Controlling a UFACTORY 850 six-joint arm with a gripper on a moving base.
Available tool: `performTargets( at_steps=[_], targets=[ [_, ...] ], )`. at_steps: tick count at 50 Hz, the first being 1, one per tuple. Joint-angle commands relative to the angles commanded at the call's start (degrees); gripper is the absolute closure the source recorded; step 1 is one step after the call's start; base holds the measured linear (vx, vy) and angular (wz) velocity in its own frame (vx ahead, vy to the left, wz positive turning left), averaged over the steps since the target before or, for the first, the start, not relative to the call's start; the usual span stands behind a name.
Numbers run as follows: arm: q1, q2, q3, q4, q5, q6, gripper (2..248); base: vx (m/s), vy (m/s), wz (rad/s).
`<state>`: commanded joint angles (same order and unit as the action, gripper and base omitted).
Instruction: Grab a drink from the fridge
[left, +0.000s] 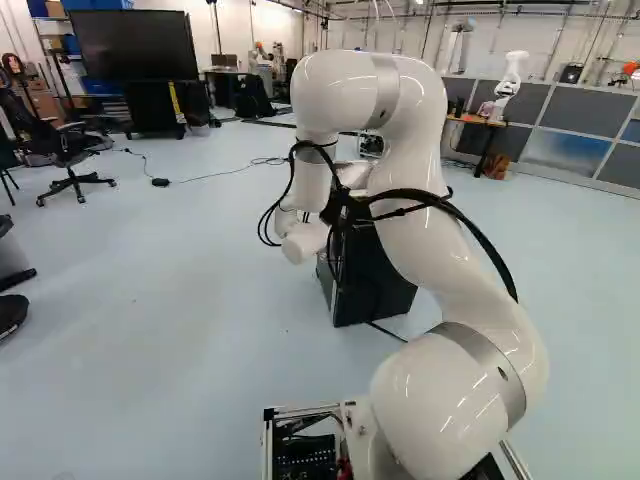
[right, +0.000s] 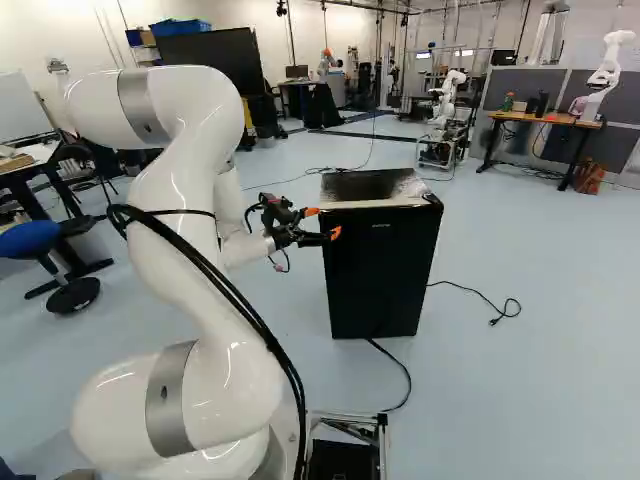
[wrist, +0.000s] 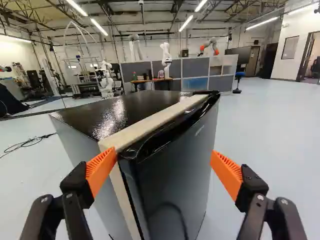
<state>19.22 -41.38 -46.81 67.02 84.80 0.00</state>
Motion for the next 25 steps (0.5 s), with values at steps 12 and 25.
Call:
performTargets(
  at_steps=[12, 25],
  targets=[
    [-0.01, 0.00, 0.00, 0.00, -1.22, 0.00, 3, 0.000, 0.000, 0.000],
    [-0.01, 0.00, 0.00, 0.00, -1.36, 0.00, 3, 0.000, 0.000, 0.000]
  ],
)
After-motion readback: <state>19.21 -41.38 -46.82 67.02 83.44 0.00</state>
